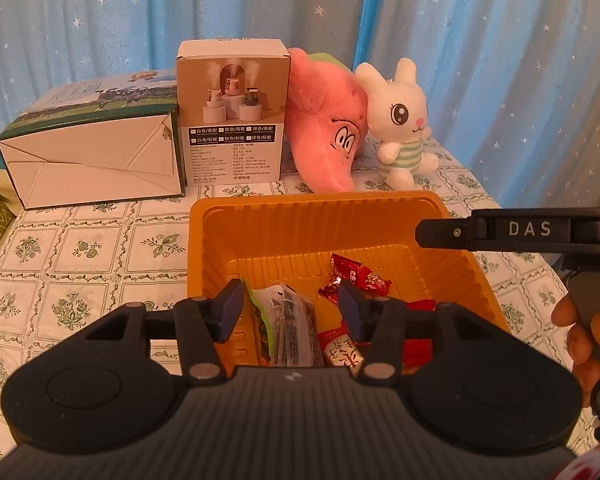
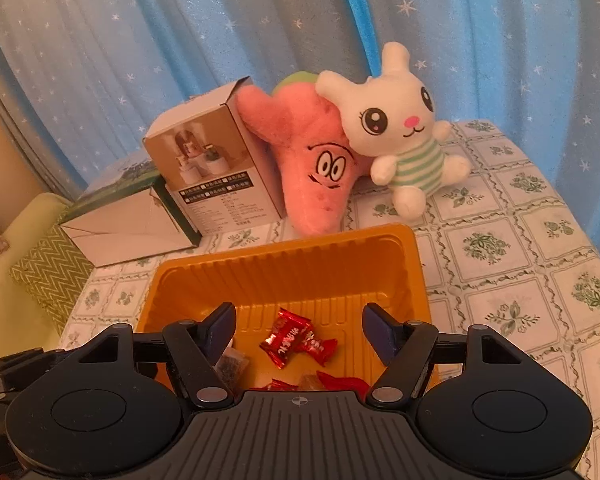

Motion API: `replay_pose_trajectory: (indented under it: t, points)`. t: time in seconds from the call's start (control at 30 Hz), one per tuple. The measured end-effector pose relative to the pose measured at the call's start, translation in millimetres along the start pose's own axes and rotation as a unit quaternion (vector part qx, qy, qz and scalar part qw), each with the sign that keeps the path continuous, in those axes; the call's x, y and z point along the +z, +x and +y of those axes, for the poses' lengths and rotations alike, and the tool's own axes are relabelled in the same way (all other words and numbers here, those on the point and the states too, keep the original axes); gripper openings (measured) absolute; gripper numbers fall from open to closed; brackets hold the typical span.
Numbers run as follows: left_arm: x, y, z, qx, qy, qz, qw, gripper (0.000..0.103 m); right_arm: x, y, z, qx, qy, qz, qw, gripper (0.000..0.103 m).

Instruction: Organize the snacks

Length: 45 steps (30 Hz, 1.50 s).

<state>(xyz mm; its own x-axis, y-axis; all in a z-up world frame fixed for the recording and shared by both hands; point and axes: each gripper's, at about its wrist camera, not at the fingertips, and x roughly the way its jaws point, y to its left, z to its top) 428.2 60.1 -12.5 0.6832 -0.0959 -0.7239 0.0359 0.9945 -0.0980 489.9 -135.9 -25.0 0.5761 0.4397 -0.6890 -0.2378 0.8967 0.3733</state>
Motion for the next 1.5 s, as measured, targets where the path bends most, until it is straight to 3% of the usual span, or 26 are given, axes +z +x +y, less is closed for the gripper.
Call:
replay_pose_trajectory:
  t: [0.37, 0.5, 0.87, 1.23, 1.5]
  points:
    - [-0.2, -33.7, -14.9, 0.010, 0.003, -0.004, 0.9999, 0.061, -8.0, -35.0, -6.6, -0.017, 0.002, 0.001, 1.000, 0.070]
    - [-1.6, -63.3, -19.8, 0.011, -0.005, -0.015, 0.9998, 0.065, -9.4, -64.3, -5.6, -0.021, 0.003, -0.009, 1.000, 0.070]
    - [-18.8, -160.0, -34.6, 0.043, -0.008, -0.044, 0.9981, 0.066, -38.7, -162.6, 10.7, -0.044, -0.027, -0.044, 0.998, 0.070]
    - [-76.3, -238.1, -50.5, 0.038, -0.020, -0.050, 0.9979, 0.066, -98.9, -251.0, 38.8, -0.037, -0.058, -0.063, 0.996, 0.070]
    - [-128.0, -281.8, -59.8, 0.062, -0.032, -0.047, 0.9965, 0.066, -150.9, -293.5, 57.8, -0.039, -0.069, -0.064, 0.995, 0.070]
